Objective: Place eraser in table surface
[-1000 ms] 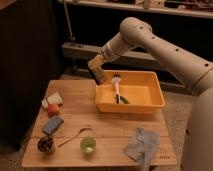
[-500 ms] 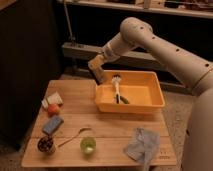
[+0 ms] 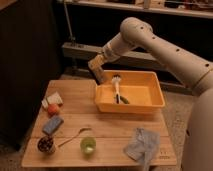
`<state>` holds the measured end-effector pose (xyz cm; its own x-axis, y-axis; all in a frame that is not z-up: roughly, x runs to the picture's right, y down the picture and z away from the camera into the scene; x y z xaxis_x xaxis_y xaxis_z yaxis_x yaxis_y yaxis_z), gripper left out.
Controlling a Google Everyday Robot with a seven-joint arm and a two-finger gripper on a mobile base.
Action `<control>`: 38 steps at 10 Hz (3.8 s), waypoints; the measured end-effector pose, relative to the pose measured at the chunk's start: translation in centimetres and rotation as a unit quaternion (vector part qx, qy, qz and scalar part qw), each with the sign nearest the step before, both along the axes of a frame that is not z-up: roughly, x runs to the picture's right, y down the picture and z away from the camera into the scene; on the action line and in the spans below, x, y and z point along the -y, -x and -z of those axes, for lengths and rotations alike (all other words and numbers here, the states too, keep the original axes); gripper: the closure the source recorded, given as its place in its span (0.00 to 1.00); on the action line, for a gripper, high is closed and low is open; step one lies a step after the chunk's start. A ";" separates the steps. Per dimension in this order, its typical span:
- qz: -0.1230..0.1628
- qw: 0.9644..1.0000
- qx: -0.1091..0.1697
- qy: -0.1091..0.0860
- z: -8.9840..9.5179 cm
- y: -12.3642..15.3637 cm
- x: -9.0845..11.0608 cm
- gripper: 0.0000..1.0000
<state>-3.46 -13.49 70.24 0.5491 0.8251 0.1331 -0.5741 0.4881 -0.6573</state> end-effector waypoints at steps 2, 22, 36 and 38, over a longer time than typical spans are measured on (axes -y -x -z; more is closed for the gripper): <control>0.000 1.000 0.000 0.000 0.0 0.0 0.0 1.00; 0.136 0.983 -0.071 0.102 -8.7 13.5 -13.4 1.00; 0.150 0.960 -0.135 0.197 -12.3 15.1 -21.1 0.20; 0.149 0.960 -0.135 0.197 -12.4 15.0 -21.1 0.20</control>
